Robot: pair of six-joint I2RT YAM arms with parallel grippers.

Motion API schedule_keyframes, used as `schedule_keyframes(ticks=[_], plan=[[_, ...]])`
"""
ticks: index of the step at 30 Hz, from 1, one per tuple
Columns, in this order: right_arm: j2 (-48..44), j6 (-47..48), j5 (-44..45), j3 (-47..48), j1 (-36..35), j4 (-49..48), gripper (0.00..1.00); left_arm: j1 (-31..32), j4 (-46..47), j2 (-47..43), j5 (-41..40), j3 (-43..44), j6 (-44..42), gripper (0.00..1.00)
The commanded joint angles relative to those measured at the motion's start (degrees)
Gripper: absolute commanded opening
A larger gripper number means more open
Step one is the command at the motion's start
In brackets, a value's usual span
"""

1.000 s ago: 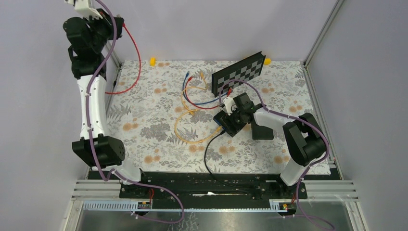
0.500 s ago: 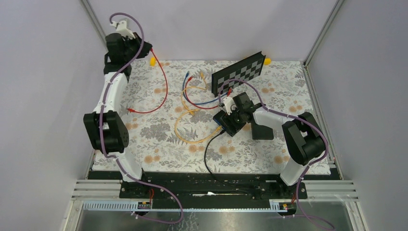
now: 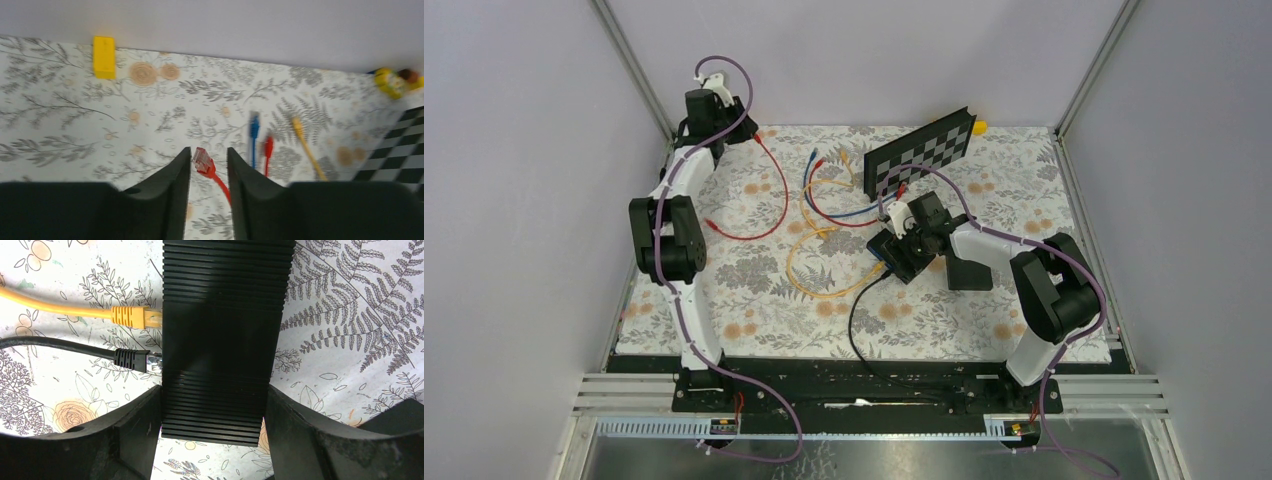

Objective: Pull the plug from the switch port
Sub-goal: Place the connector at the center of the board.

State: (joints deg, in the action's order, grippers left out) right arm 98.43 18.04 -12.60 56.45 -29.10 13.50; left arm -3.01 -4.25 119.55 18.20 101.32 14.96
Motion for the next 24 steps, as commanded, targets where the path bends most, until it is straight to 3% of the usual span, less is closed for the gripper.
schedule_keyframes(ticks=[1, 9, 12, 24], plan=[[-0.3, 0.4, -1.2, 1.8, 0.3, 1.2, 0.00, 0.9, -0.1, 1.0, -5.3, 5.4, -4.1, 0.42], [0.1, -1.2, -1.9, 2.0, 0.3, 1.1, 0.00, 1.9, -2.3, -0.4, -6.1, 5.4, -6.1, 0.79], [0.0, -1.8, -1.7, 2.1, 0.3, 0.9, 0.00, 2.6, -1.2, -5.0, -3.4, -0.1, -6.5, 0.83], [0.0, -4.9, -1.6, 1.6, 0.3, -0.6, 0.03, 16.4, 2.0, -31.9, 12.6, -35.9, -7.8, 0.93]])
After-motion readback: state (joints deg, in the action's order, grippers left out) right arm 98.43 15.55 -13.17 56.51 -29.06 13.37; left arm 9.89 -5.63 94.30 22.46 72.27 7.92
